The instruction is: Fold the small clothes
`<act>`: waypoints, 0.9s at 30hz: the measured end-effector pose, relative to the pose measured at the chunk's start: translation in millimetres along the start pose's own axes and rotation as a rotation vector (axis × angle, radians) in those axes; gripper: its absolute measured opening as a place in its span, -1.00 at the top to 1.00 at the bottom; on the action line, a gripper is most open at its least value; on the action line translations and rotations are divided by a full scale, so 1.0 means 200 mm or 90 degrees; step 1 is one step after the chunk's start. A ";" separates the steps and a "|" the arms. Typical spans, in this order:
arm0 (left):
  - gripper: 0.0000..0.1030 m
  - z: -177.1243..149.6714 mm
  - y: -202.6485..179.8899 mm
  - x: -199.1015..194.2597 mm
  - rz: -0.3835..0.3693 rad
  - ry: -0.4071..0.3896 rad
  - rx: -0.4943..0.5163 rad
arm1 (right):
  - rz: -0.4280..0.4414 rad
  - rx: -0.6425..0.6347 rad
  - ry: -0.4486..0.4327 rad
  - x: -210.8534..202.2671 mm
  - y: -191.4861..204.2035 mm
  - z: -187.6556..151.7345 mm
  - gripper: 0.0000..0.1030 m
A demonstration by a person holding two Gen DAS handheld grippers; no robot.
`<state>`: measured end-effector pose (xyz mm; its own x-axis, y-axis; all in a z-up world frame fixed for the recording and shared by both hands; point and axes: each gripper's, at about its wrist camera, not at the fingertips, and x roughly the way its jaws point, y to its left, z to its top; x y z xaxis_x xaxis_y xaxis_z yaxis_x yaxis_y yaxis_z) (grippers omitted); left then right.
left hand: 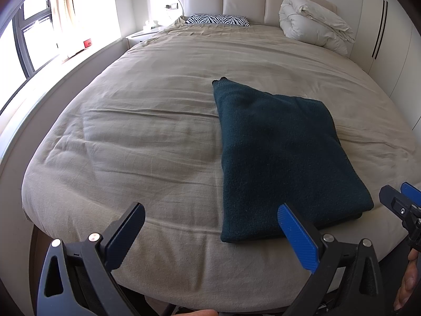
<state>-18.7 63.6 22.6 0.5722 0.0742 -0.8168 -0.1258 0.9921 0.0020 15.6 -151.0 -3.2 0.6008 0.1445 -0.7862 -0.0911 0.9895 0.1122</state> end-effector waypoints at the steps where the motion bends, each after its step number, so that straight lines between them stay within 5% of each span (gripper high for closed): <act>1: -1.00 0.00 0.00 0.00 0.000 0.000 0.000 | 0.000 0.000 0.001 0.00 0.00 0.00 -1.00; 27: -1.00 0.01 0.02 0.03 -0.002 0.008 0.006 | 0.001 0.009 0.010 0.04 -0.01 -0.01 -1.00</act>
<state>-13.9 67.6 18.3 0.5622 0.0697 -0.8241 -0.1161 0.9932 0.0047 18.7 -151.4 -11.6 0.5879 0.1467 -0.7955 -0.0816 0.9892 0.1221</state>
